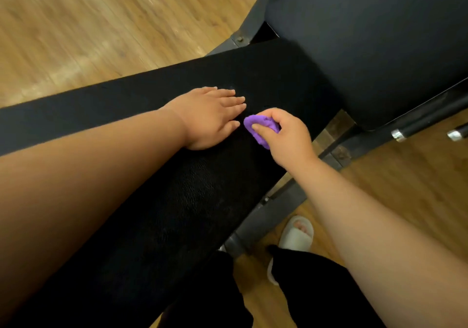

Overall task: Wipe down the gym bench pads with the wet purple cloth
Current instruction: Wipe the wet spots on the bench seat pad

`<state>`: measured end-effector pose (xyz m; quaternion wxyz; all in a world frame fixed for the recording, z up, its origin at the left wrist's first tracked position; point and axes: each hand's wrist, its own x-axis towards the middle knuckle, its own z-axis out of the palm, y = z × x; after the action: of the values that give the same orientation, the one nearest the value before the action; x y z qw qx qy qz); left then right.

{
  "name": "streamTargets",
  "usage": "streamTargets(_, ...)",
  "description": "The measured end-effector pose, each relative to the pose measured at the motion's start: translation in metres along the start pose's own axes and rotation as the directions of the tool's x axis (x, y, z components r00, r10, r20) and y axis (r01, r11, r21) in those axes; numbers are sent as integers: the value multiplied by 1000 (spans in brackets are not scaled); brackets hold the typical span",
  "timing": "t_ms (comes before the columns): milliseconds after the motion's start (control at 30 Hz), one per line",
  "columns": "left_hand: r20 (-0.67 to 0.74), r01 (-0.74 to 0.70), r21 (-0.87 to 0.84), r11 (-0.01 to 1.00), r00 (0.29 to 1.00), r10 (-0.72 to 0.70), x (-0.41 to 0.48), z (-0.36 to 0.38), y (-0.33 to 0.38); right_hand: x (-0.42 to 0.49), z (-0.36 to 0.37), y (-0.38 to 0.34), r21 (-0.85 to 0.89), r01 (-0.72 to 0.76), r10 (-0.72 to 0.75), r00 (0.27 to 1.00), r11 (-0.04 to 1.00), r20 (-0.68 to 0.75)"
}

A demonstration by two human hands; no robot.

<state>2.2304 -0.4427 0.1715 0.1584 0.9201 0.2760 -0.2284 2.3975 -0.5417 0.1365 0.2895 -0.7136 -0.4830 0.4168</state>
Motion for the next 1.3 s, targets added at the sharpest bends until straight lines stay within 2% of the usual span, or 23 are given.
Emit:
streamTargets(133, 18, 16, 18, 1000, 1000, -16, 1, 1, 1, 8, -11, 8, -80, 105, -99, 992, 991, 80)
streamTargets(233, 41, 40, 56, 998, 998, -43, 7, -1, 3, 26, -14, 10, -25, 107, -105, 992, 994, 69)
streamTargets(300, 31, 40, 73, 997, 999, -42, 15, -1, 6, 27, -14, 14, -21, 160, -159, 985, 987, 61)
streamTargets(400, 22, 47, 56, 997, 999, -49, 23, 1, 10, 22, -14, 28, -53, 269, -262, 959, 962, 103)
streamTargets(533, 16, 79, 16, 997, 997, -79, 23, 3, 11, 42, -20, 36, -26, 331, -322, 930, 943, 175)
streamTargets(767, 17, 148, 7, 989, 989, -148, 26, 5, 15, 44, -21, 51, -20, 449, -439, 881, 893, 176)
streamTargets(867, 12, 152, 14, 988, 988, -152, 26, 6, 16, 43, -26, 56, -13, 467, -454, 866, 884, 211)
streamTargets(1067, 29, 156, 69, 985, 987, -159, 25, 4, 22, 68, -21, 53, -32, 399, -393, 911, 916, 125)
streamTargets(1200, 74, 177, 109, 978, 980, -186, 26, 1, 25, 52, -27, 60, -15, 422, -412, 893, 907, 179)
streamTargets(1300, 74, 216, 101, 971, 972, -224, 32, -4, 30, 60, -33, 61, -49, 399, -384, 905, 916, 181)
